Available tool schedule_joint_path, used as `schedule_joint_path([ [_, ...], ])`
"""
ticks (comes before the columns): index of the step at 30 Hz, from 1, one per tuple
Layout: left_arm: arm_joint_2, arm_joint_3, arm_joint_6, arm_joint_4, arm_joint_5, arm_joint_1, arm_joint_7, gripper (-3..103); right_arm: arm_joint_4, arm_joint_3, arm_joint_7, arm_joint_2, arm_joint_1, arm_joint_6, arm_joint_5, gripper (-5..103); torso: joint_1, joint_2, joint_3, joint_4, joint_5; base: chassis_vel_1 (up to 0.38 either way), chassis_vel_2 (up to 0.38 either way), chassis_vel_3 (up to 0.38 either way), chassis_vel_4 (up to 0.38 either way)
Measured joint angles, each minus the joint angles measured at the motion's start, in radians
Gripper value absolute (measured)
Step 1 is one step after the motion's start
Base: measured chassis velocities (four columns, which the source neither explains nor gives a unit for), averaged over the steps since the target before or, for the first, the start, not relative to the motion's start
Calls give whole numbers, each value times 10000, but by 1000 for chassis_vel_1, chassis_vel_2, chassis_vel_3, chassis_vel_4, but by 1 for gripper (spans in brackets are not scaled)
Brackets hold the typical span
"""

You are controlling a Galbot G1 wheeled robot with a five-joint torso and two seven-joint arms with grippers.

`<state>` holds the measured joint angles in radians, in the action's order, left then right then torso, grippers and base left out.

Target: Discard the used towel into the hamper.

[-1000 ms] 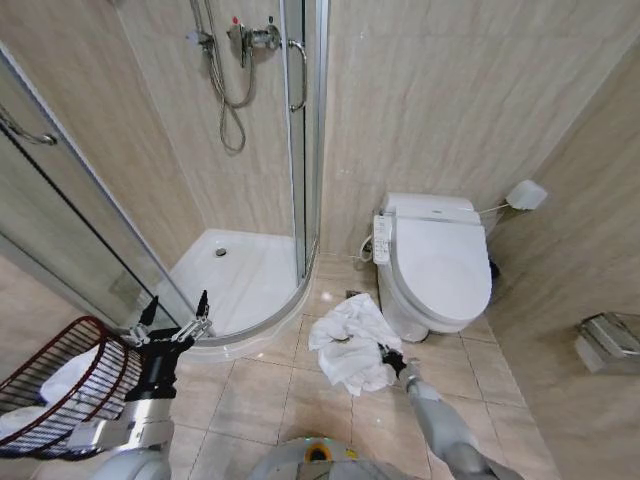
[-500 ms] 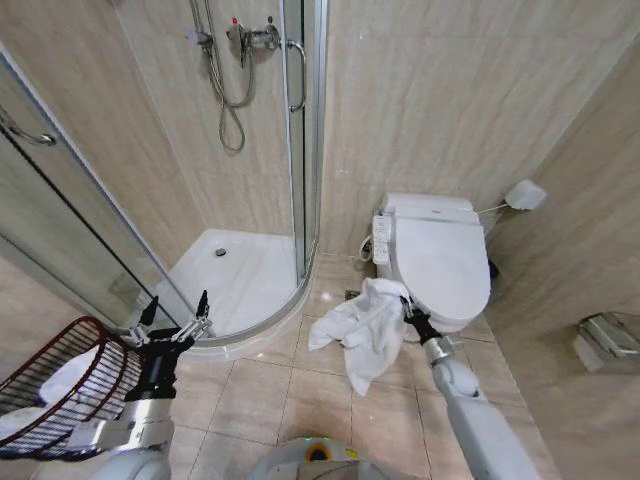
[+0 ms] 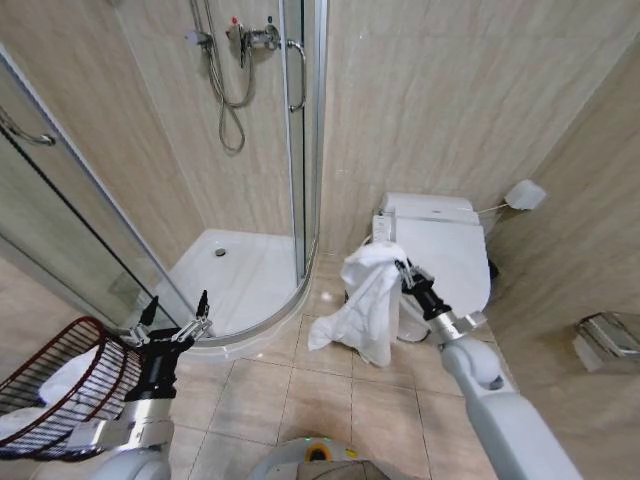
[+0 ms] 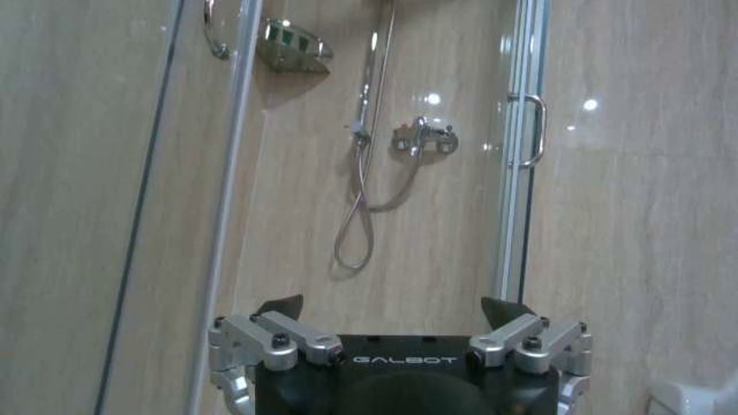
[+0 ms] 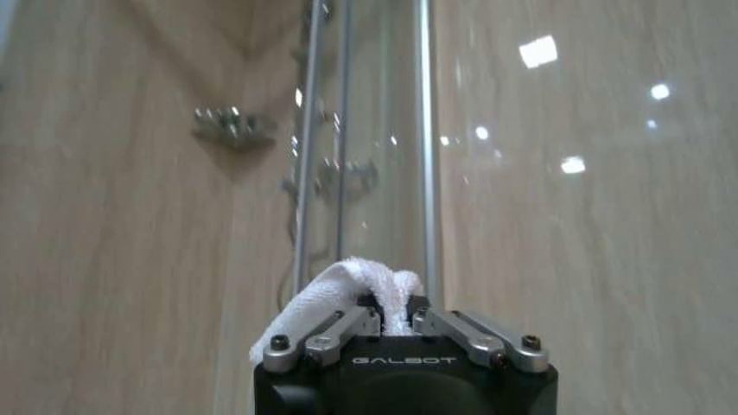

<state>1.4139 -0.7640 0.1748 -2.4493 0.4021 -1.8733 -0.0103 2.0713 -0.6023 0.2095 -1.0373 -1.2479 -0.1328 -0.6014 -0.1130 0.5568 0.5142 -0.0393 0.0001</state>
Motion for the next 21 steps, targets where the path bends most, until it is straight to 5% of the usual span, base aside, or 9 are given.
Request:
schedule_joint_path([
  [9,0,0,0,0,0,0,1,100,1404,-404,-742,2165,91,251,-1076,9,-1,2,1,3,3,0,0,0,0],
  [12,0,0,1,0,0,0,0,100,1976,-699,-1290,3644,826,573,-2236,9,-1,3,1,0,-4,0,0,0,0],
  [21,0,-1,0,0,0,0,1,100,1943,-646,-1544,4059,1405,729,-2689,9,-2,3,1,3,2,0,0,0,0],
])
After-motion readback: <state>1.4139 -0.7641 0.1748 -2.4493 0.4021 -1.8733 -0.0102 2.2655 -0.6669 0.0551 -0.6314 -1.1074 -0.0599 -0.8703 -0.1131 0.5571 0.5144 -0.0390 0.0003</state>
